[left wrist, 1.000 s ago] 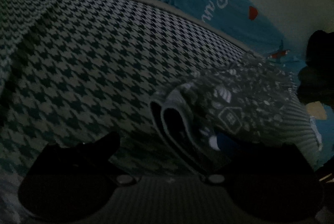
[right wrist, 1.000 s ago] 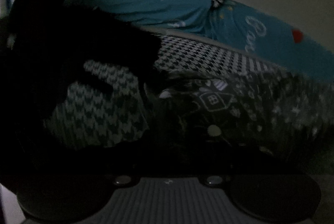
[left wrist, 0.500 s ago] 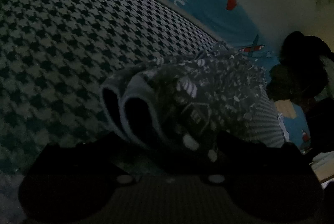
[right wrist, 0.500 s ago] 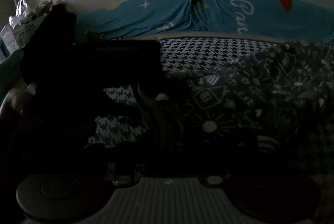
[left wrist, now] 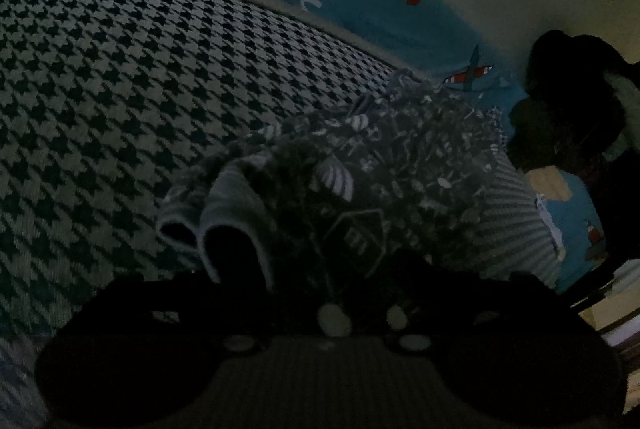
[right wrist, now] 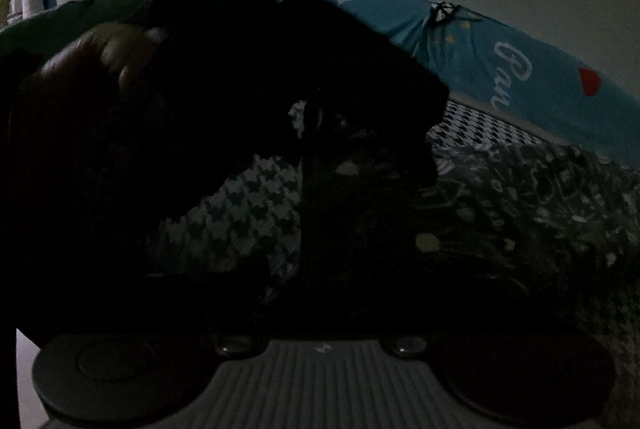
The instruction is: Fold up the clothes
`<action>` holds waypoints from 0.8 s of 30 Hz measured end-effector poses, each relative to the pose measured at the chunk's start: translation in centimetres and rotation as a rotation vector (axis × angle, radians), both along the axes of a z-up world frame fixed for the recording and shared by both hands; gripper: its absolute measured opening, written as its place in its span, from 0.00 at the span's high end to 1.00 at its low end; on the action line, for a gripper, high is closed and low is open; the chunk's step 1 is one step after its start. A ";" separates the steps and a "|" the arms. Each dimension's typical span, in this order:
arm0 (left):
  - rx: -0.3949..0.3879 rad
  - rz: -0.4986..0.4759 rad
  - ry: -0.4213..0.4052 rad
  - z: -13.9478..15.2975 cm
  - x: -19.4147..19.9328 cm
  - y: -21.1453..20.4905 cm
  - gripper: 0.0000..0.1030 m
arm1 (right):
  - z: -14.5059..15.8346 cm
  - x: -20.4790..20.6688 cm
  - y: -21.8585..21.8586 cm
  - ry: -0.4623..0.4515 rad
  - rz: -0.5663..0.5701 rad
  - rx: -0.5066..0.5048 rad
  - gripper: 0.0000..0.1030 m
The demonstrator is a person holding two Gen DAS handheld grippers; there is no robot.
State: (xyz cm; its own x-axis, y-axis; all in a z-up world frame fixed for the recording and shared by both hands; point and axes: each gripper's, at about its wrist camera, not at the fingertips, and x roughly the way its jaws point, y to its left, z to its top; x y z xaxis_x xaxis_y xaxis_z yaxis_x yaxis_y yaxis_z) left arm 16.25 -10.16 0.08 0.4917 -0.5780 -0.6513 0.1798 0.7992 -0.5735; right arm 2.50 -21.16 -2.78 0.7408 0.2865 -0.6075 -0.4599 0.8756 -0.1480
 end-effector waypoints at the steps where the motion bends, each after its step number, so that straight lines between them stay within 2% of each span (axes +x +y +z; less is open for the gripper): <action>1: 0.000 -0.002 0.002 0.0 0.0 0.0 0.23 | -0.2 0.0 0.2 -0.012 -0.002 -0.020 0.35; 6: 0.011 -0.009 0.015 0.0 0.4 -0.4 0.21 | -1.3 0.4 1.2 -0.072 -0.027 -0.102 0.38; 8: 0.033 -0.008 0.025 -0.5 0.7 -0.8 0.16 | -1.5 0.7 1.4 -0.086 -0.042 -0.110 0.50; 9: 0.044 -0.007 0.026 -0.6 0.8 -0.9 0.13 | -1.4 0.9 1.3 -0.083 -0.047 -0.101 0.53; 11: 0.065 -0.007 0.015 -0.6 0.9 -1.1 0.12 | -1.1 1.1 1.2 -0.074 -0.051 -0.081 0.64; 13: 0.086 -0.007 0.004 -0.5 0.9 -1.4 0.18 | -0.7 1.1 1.2 -0.069 -0.047 -0.069 0.69; 15: 0.107 -0.008 -0.007 -0.5 0.9 -1.6 0.35 | -0.3 1.2 1.2 -0.066 -0.041 -0.061 0.72; 16: 0.113 -0.004 -0.009 -0.5 0.9 -1.5 0.40 | 0.0 1.3 1.2 -0.062 -0.039 -0.052 0.73; 18: 0.106 0.019 -0.007 -0.1 0.9 -0.8 0.59 | 0.7 1.4 1.2 -0.057 -0.037 -0.024 0.74; 19: 0.096 0.033 -0.007 0.1 1.0 -0.4 0.63 | 1.1 1.5 1.3 -0.056 -0.036 -0.008 0.75; 20: 0.089 0.047 -0.010 0.4 0.9 0.0 0.67 | 1.5 1.6 1.4 -0.058 -0.034 0.006 0.75; 24: 0.092 0.094 -0.037 2.1 0.7 1.1 0.67 | 2.9 2.3 1.9 -0.042 -0.023 0.077 0.75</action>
State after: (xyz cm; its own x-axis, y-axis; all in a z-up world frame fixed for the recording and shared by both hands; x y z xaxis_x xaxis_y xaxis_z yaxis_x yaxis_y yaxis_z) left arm 16.93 -9.04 2.19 0.5659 -0.4668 -0.6796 0.1211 0.8624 -0.4916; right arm 4.78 -19.25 0.10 0.7723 0.3134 -0.5526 -0.4341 0.8954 -0.0990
